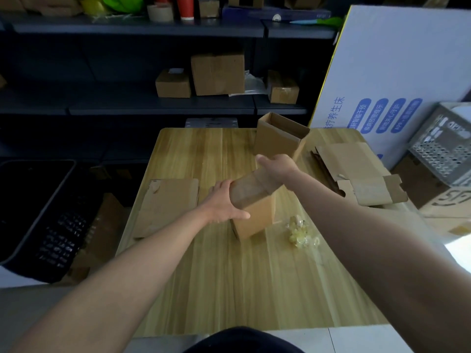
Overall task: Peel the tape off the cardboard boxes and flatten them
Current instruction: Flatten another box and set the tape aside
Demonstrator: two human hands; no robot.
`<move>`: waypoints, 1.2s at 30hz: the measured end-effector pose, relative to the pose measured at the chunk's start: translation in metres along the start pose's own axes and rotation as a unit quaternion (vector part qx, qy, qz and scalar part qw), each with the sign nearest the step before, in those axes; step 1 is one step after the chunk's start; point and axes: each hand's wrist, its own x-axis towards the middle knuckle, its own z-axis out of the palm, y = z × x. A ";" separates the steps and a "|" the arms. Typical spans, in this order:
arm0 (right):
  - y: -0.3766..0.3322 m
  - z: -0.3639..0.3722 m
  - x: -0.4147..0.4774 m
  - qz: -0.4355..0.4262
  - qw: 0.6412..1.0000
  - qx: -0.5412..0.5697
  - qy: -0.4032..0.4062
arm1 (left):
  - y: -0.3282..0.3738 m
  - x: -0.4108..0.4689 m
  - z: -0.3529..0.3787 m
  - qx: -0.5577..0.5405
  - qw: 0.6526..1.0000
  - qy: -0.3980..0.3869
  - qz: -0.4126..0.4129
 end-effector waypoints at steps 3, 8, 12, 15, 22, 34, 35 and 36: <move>0.005 0.006 -0.009 -0.115 0.975 -0.151 -0.112 | -0.003 0.005 0.006 -0.002 0.998 -0.018 -0.064; 0.042 0.036 -0.007 -0.120 0.939 -0.262 -0.189 | -0.022 0.006 0.018 -0.077 0.992 -0.053 -0.090; 0.055 0.045 -0.007 -0.127 0.940 -0.272 -0.163 | -0.036 0.002 0.017 -0.172 0.982 -0.045 -0.062; 0.052 0.045 -0.004 -0.117 0.947 -0.253 -0.159 | -0.041 0.002 0.015 -0.173 0.984 0.008 -0.048; 0.062 0.052 -0.008 -0.105 0.949 -0.265 -0.135 | -0.027 -0.005 0.030 -0.046 0.995 0.088 -0.032; 0.067 0.045 -0.007 -0.105 0.920 -0.323 -0.194 | -0.002 -0.021 0.046 0.046 0.985 0.150 -0.074; 0.067 0.044 -0.007 -0.106 0.918 -0.327 -0.195 | 0.000 -0.021 0.045 0.044 0.985 0.148 -0.080; 0.066 0.044 -0.007 -0.104 0.919 -0.328 -0.194 | 0.002 -0.021 0.044 0.042 0.985 0.146 -0.086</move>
